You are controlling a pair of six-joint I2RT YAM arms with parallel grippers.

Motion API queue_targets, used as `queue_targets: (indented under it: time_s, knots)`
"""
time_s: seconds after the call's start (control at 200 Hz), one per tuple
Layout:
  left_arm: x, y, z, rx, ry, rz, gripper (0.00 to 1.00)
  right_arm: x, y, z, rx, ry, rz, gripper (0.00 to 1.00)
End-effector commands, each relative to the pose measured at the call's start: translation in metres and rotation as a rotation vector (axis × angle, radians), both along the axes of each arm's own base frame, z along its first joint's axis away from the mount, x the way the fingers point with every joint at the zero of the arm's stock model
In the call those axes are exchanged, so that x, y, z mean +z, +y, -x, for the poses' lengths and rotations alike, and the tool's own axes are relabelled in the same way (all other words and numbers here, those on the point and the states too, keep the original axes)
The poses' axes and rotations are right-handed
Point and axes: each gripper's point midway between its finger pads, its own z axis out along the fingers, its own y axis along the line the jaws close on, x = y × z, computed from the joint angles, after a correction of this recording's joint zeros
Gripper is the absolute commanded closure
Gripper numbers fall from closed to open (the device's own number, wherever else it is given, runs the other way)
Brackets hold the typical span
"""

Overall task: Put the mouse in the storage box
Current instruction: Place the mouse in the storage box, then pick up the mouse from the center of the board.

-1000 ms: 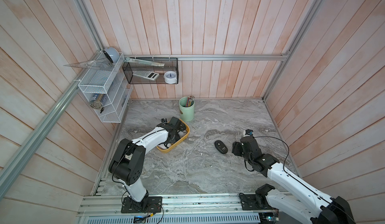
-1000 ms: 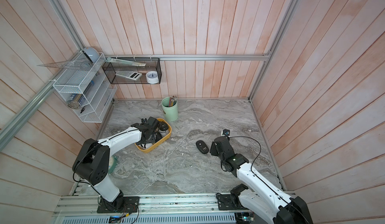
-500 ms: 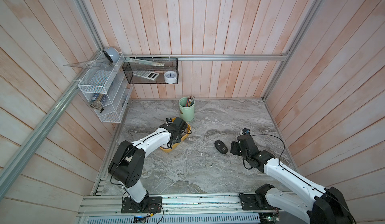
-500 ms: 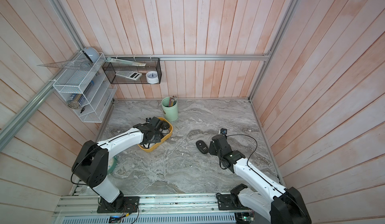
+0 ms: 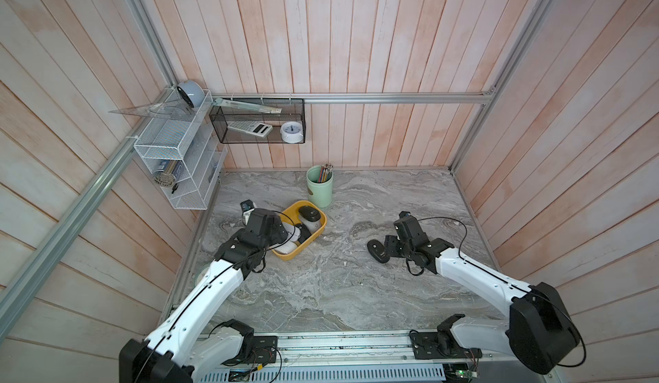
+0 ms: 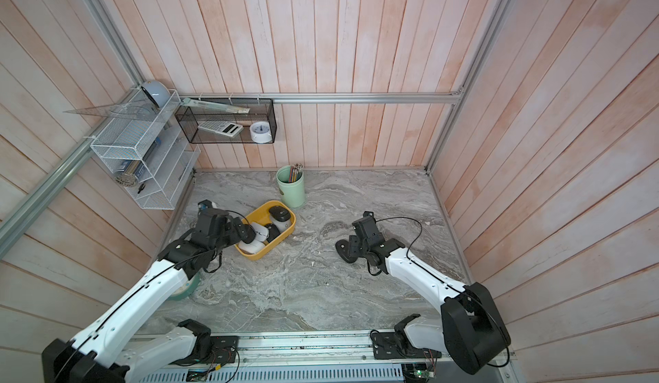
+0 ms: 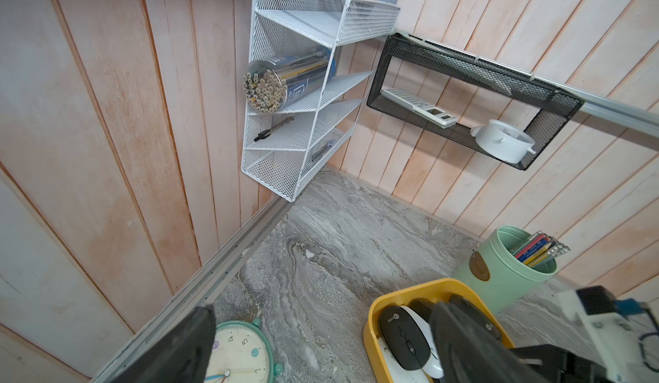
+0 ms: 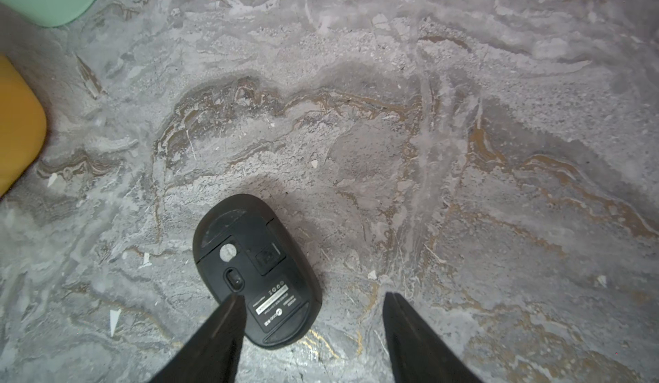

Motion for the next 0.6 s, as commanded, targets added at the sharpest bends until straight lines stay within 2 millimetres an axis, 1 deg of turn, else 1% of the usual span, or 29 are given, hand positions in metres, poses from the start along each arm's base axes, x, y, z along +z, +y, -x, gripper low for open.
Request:
queue_targets:
  time_s: [0.0, 0.105, 0.215, 0.275, 0.315, 0.36, 0.435, 0.48, 0.595]
  knots:
    - [0.029, 0.026, 0.021, 0.063, -0.081, -0.036, 0.03, 0.000, 0.017, 0.004, 0.101, 0.029, 0.056, 0.33]
    - [0.064, 0.045, 0.041, 0.108, -0.163, -0.067, 0.00, -0.004, 0.031, 0.004, 0.148, 0.043, 0.083, 0.29]
    - [0.099, 0.063, 0.061, 0.146, -0.244, -0.108, 0.00, -0.009, 0.036, 0.003, 0.159, 0.061, 0.144, 0.23]
    - [0.115, 0.071, 0.071, 0.161, -0.281, -0.130, 0.00, -0.013, 0.040, 0.004, 0.179, 0.083, 0.172, 0.22]
    - [0.122, 0.077, 0.077, 0.179, -0.300, -0.149, 0.00, -0.015, 0.043, 0.005, 0.195, 0.103, 0.189, 0.21]
    - [0.127, 0.085, 0.083, 0.210, -0.318, -0.173, 0.00, -0.019, 0.046, 0.006, 0.210, 0.124, 0.210, 0.21]
    - [0.128, 0.097, 0.092, 0.262, -0.336, -0.204, 0.00, -0.026, 0.048, 0.006, 0.222, 0.155, 0.253, 0.21]
    - [0.127, 0.099, 0.094, 0.272, -0.344, -0.206, 0.00, -0.029, 0.049, 0.006, 0.225, 0.174, 0.275, 0.22]
    - [0.122, 0.097, 0.093, 0.260, -0.349, -0.191, 0.00, -0.039, 0.050, 0.007, 0.235, 0.200, 0.326, 0.23]
